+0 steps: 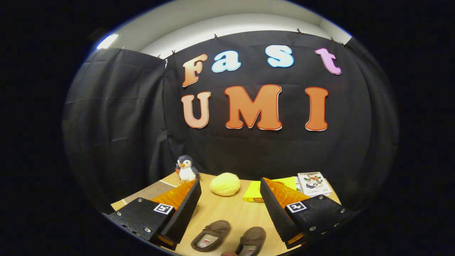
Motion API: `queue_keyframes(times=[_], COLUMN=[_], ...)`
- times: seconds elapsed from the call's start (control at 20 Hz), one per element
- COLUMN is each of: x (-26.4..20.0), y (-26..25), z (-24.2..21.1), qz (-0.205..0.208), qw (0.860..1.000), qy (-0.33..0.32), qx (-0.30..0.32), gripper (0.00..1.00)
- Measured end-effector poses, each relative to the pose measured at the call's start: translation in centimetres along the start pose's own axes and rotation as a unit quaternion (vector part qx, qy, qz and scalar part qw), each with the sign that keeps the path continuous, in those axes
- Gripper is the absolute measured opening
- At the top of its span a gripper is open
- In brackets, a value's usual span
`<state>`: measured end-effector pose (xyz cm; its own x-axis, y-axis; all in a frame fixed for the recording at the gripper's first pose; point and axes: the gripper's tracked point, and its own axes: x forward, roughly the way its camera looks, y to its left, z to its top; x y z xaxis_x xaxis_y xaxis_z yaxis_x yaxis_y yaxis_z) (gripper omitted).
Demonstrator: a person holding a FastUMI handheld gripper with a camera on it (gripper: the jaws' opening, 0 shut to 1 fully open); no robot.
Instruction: Open the storage box then place both shoes into the box .Put the left shoe in first, then the right shoe, with the right side of both shoes facing outward in a uniform manner.
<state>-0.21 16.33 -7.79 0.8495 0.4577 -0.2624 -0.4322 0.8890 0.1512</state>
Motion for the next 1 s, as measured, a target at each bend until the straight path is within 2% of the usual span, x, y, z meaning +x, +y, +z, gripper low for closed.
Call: queue_keyframes(times=[0.2, 0.35, 0.5, 0.65, 0.75, 0.85, 1.0], x=[1.7, 3.3, 4.2, 4.6, 4.8, 4.9, 5.1], y=[5.3, 8.9, 10.9, 13.7, 15.5, 16.3, 17.9], z=[-5.1, -9.1, -13.0, -16.1, -19.0, -20.1, -21.7], qz=[0.099, 0.152, 0.178, 0.218, 0.232, 0.243, 0.276], qw=[0.989, 0.968, 0.944, 0.917, 0.892, 0.876, 0.837], qy=[0.081, 0.146, 0.201, 0.247, 0.302, 0.316, 0.331], qx=[0.07, 0.135, 0.19, 0.226, 0.245, 0.273, 0.339], gripper=[1.0, 0.98, 0.97, 0.97, 0.97, 0.97, 0.97])
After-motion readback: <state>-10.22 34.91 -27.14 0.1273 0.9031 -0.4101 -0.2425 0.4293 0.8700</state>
